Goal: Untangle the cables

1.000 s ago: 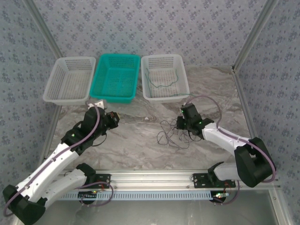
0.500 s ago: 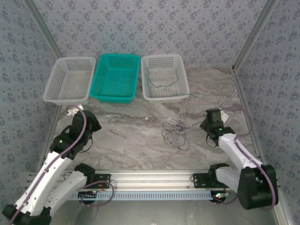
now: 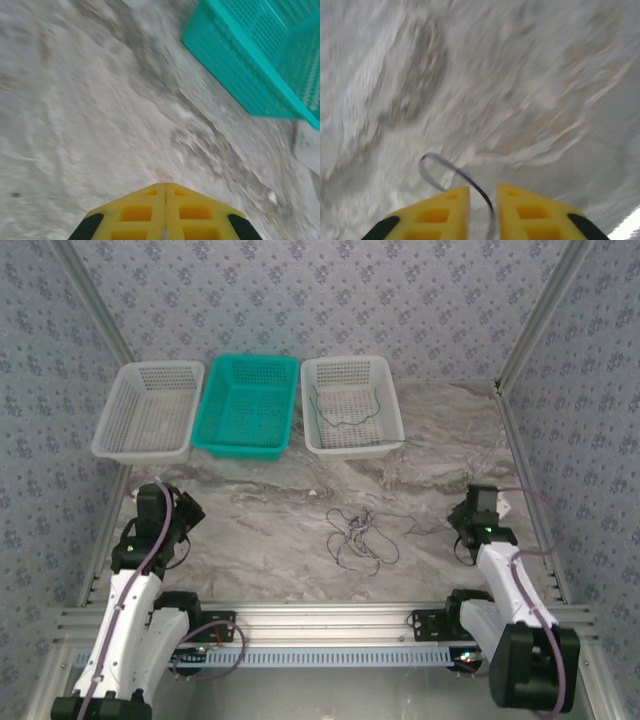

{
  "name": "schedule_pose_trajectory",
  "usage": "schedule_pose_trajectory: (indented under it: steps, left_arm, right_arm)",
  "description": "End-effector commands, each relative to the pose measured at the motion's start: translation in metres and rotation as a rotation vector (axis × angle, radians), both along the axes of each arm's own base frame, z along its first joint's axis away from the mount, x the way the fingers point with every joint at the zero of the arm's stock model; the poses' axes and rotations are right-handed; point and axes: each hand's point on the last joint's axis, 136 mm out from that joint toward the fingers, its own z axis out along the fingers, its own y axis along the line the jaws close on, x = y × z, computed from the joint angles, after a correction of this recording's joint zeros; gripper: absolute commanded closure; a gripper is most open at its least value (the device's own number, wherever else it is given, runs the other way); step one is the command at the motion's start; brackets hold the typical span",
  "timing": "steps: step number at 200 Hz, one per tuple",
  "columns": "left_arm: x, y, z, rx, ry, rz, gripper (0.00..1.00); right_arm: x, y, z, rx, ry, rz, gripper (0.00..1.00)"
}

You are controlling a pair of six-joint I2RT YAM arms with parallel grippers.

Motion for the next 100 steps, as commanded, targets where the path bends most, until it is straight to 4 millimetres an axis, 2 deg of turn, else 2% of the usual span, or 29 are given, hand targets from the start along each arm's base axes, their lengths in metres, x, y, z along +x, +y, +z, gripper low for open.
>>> schedule_pose_trajectory:
  steps: [1,15,27,31,36,46,67,91,100]
  left_arm:
    - [0.016,-0.039,0.022,-0.138,-0.130,-0.162,1.00]
    - [0.016,-0.041,0.023,-0.108,-0.127,-0.173,1.00]
    - [0.016,-0.043,0.026,-0.088,-0.130,-0.186,1.00]
    - [0.015,-0.043,0.027,-0.084,-0.131,-0.192,1.00]
    - [0.016,-0.044,0.028,-0.080,-0.133,-0.198,1.00]
    - [0.016,-0.047,0.030,-0.076,-0.140,-0.214,1.00]
    - [0.018,-0.054,0.032,-0.075,-0.150,-0.238,1.00]
    - [0.020,-0.058,0.032,-0.068,-0.147,-0.254,1.00]
    - [0.019,-0.058,0.032,-0.062,-0.145,-0.253,1.00]
  right_arm:
    - [-0.003,0.038,-0.008,-0.011,0.092,0.205,0.49]
    - [-0.008,0.043,0.009,-0.113,0.111,0.226,0.34]
    - [-0.008,0.050,0.035,-0.186,0.052,0.249,0.25]
    - [-0.007,0.055,0.043,-0.202,0.028,0.265,0.16]
    - [-0.005,0.063,0.054,-0.210,-0.011,0.291,0.13]
    - [-0.002,0.084,0.069,-0.206,-0.061,0.368,0.11]
    - [0.004,0.129,0.083,-0.174,-0.074,0.533,0.13]
    - [0.011,0.184,0.074,-0.047,0.009,0.697,0.14]
    - [0.013,0.197,0.066,0.005,0.060,0.707,0.17]
